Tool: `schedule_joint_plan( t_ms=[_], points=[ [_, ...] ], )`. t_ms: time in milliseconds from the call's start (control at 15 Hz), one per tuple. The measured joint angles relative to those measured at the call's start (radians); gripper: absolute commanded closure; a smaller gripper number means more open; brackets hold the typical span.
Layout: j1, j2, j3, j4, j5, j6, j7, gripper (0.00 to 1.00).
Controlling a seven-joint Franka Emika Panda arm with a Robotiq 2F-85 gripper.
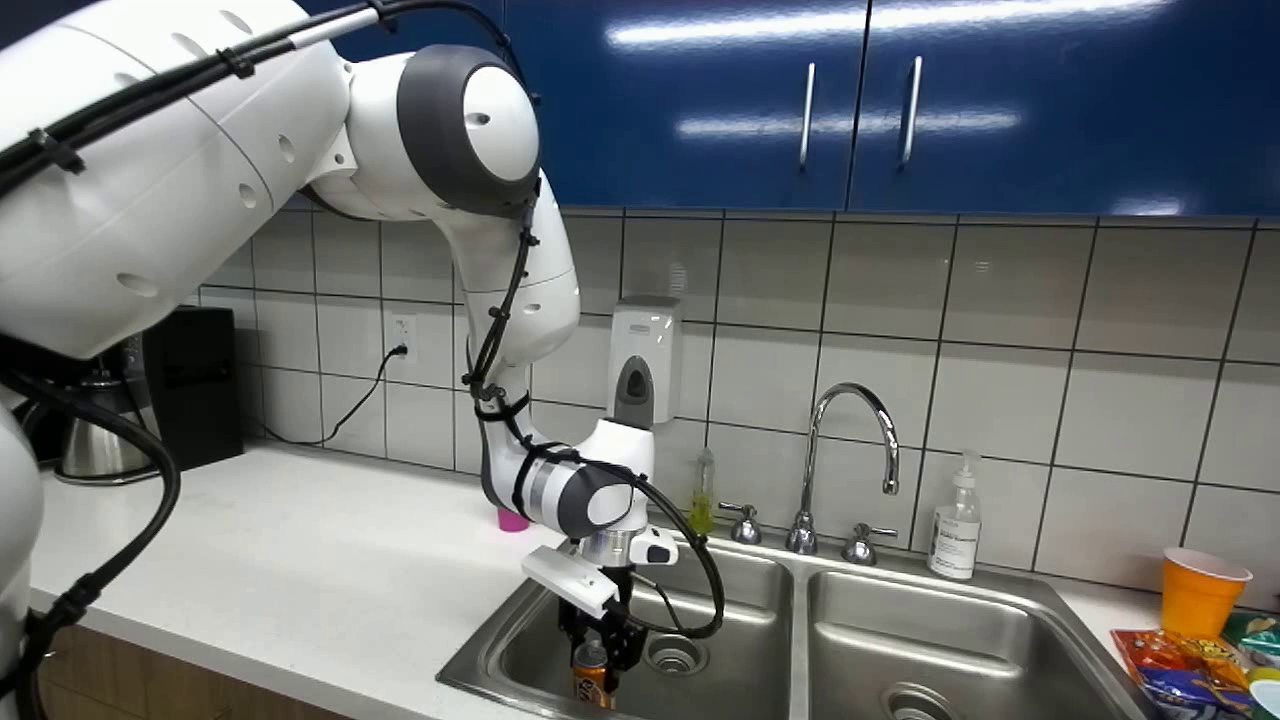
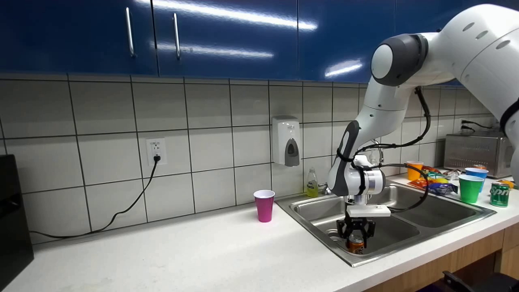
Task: Put the orange can in the sink on the left.
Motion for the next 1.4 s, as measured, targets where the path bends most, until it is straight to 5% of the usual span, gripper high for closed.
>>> schedule_joint_plan(
  t_ms=[1400],
  points=[
    [0.022,-0.081,-0.019,-0.075,-0.025,0.022,0.000,0.00]
  ],
)
